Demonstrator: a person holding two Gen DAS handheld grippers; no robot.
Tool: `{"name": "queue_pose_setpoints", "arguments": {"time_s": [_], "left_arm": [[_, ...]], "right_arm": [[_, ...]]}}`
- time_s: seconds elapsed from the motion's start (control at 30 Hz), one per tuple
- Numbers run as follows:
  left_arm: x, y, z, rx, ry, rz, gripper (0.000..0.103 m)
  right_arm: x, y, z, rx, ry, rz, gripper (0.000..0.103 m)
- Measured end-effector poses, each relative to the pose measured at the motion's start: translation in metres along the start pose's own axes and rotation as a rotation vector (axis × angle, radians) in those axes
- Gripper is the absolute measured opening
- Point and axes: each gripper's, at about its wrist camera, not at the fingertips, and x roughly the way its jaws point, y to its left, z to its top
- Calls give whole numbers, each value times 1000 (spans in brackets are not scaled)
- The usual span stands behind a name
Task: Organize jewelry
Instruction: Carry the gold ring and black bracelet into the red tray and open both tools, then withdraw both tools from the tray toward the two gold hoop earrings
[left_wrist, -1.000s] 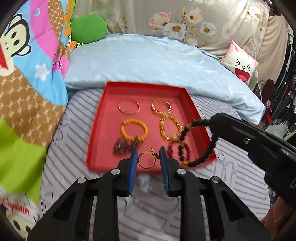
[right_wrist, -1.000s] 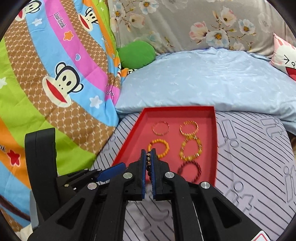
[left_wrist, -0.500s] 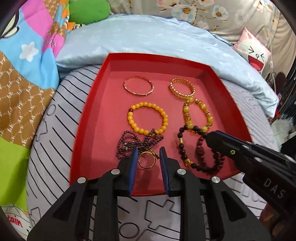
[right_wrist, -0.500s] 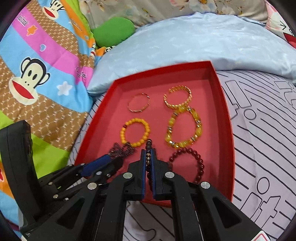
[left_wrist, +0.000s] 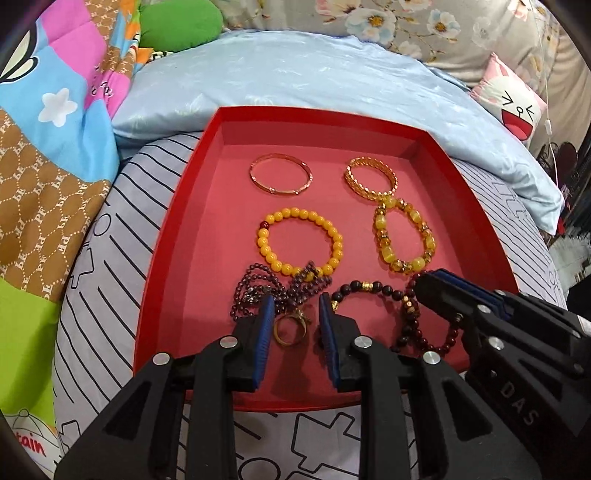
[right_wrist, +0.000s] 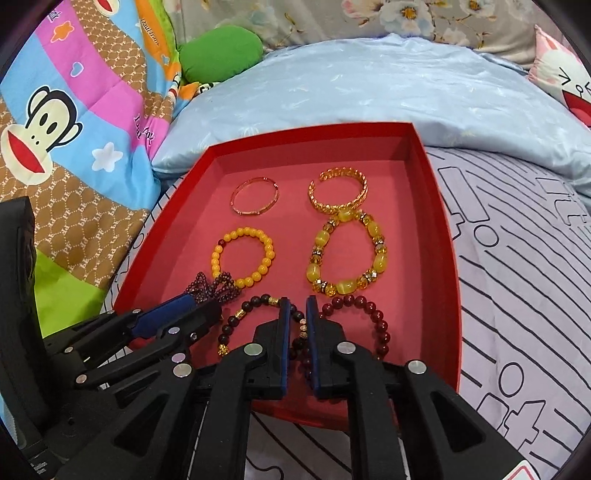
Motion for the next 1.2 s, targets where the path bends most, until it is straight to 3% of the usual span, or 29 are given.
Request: {"name": "queue_pose_setpoints", "arguments": {"time_s": [0.07, 0.37, 0.77, 0.97, 1.2], "left_arm": [[0, 0, 1, -11, 0, 11, 36], [-4, 4, 4, -45, -14, 59, 56], [-29, -8, -7, -33, -31, 62, 56], [-53, -20, -22, -4, -59, 88, 58], [-77, -30, -41, 0, -60, 69, 58]], "right_arm": [[-4, 1, -1, -1, -7, 2, 17], [-17, 2, -6, -1, -27, 1, 20], [-50, 2, -21, 1, -56, -4, 22], [-71, 1, -37, 7, -64, -4, 22], [-99, 3, -57, 1, -78, -6, 22]]}}
